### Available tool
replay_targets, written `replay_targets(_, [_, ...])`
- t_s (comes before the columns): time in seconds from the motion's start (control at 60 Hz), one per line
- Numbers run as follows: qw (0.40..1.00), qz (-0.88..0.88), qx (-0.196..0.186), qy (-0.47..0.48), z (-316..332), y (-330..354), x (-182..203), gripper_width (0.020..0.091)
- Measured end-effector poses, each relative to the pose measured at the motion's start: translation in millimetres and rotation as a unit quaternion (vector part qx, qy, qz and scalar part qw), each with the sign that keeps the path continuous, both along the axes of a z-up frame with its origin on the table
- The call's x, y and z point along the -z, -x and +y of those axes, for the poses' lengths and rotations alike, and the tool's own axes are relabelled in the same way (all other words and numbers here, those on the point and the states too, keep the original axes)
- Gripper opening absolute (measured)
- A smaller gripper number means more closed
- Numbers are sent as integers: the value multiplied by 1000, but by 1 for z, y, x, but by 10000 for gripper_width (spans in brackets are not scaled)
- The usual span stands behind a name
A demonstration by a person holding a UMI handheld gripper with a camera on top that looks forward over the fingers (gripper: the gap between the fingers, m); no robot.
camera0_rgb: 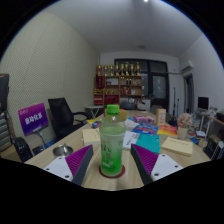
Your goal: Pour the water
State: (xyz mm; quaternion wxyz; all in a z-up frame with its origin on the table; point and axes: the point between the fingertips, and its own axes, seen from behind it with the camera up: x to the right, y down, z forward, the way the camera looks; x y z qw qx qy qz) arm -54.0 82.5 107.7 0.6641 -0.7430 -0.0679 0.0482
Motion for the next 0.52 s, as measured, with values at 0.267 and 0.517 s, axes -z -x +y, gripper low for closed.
replay_targets(0.267, [999, -43, 29, 0, -150, -32, -30, 843])
replay_targets(0.517, [1000, -3, 17, -1, -277, -34, -48, 842])
